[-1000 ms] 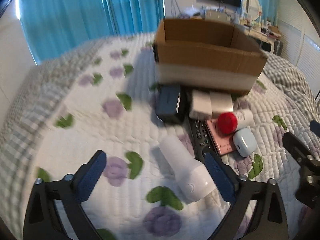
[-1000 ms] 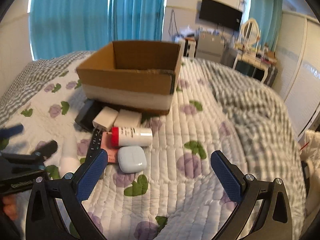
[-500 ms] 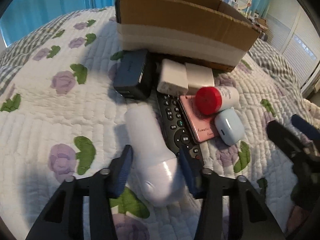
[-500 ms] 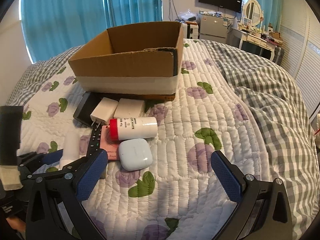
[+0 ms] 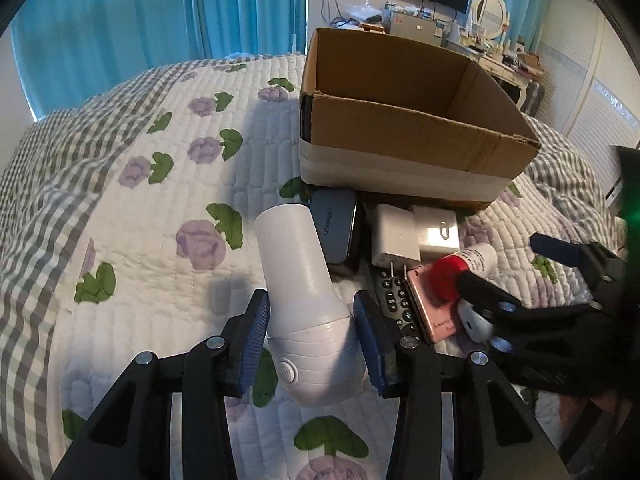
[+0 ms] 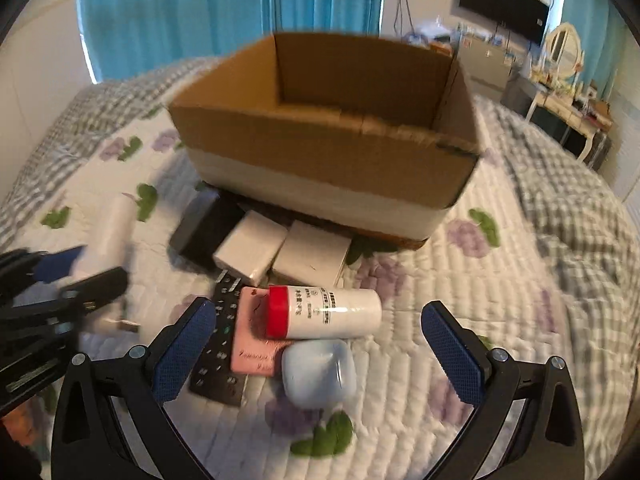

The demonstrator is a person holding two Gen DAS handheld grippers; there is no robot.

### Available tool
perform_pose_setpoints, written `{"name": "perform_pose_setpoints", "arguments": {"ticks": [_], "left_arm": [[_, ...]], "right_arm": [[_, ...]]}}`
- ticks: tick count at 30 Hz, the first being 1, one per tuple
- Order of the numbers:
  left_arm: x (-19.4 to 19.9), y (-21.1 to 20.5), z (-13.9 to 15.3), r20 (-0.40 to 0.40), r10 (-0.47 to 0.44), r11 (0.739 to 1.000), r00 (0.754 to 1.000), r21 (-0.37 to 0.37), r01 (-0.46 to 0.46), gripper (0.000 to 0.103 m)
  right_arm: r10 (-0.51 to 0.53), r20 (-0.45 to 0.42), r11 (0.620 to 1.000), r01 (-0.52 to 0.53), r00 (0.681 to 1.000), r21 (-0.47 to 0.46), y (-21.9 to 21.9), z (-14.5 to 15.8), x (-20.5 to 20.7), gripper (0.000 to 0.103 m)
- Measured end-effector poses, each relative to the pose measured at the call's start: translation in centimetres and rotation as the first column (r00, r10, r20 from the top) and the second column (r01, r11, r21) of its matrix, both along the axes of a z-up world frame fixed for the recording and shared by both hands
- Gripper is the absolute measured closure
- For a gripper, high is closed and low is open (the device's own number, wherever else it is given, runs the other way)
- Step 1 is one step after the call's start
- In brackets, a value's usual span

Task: Organize rigid objects
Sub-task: 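Grasp the white cylindrical device with the left tool while the right tool grasps the red-capped bottle, then carry both items over the box and open both tools to drop them in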

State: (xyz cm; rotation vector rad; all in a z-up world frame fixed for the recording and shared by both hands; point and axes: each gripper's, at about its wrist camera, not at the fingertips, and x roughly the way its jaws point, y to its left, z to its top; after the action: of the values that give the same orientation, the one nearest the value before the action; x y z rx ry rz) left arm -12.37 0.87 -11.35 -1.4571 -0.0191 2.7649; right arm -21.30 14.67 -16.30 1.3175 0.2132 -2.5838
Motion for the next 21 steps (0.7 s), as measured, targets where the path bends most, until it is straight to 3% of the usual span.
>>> {"name": "perform_pose_setpoints", "arguments": {"ticks": [5, 8, 10, 12, 17, 21], "left_arm": [[-0.9, 0.5, -1.1, 0.03, -0.013, 1.0, 0.999, -0.022, 0.014, 0.059], [-1.2, 0.8, -1.6, 0.041, -0.019, 0.999, 0.999, -0.026, 0.02, 0.059], [-1.2, 0.9, -1.7, 0.042, -0.02, 0.999, 0.999, -0.028, 0.022, 0.059], [-1.1, 1.1, -1.5, 0.041, -0.025, 0.999, 0.999, -0.029, 0.026, 0.059], [-0.4, 1.6, 0.0, 0.019, -0.04, 0.999, 0.999, -0.022, 0.041, 0.059], [0.6, 2.0, 3.0, -0.039, -0.074, 0.997, 0.997, -0.024, 0.073, 0.059]], "right_arm": [[-0.017, 0.071, 1.0, 0.019, 0.997, -0.021, 0.1, -2.4, -2.4, 0.003], [-0.011, 0.096, 0.999, 0.015, 0.995, -0.043, 0.3, -3.2, -3.1, 0.009], [-0.001, 0.124, 0.997, 0.01, 0.992, -0.071, 0.4, -3.8, -3.4, 0.022], [0.007, 0.139, 0.996, 0.006, 0.99, -0.092, 0.5, -4.0, -3.6, 0.024], [0.017, 0.092, 0.996, -0.009, 0.996, -0.083, 0.2, -2.7, -2.8, 0.024], [0.002, 0.019, 0.997, 0.0, 1.0, -0.078, 0.5, 0.6, -1.0, 0.024]]}}
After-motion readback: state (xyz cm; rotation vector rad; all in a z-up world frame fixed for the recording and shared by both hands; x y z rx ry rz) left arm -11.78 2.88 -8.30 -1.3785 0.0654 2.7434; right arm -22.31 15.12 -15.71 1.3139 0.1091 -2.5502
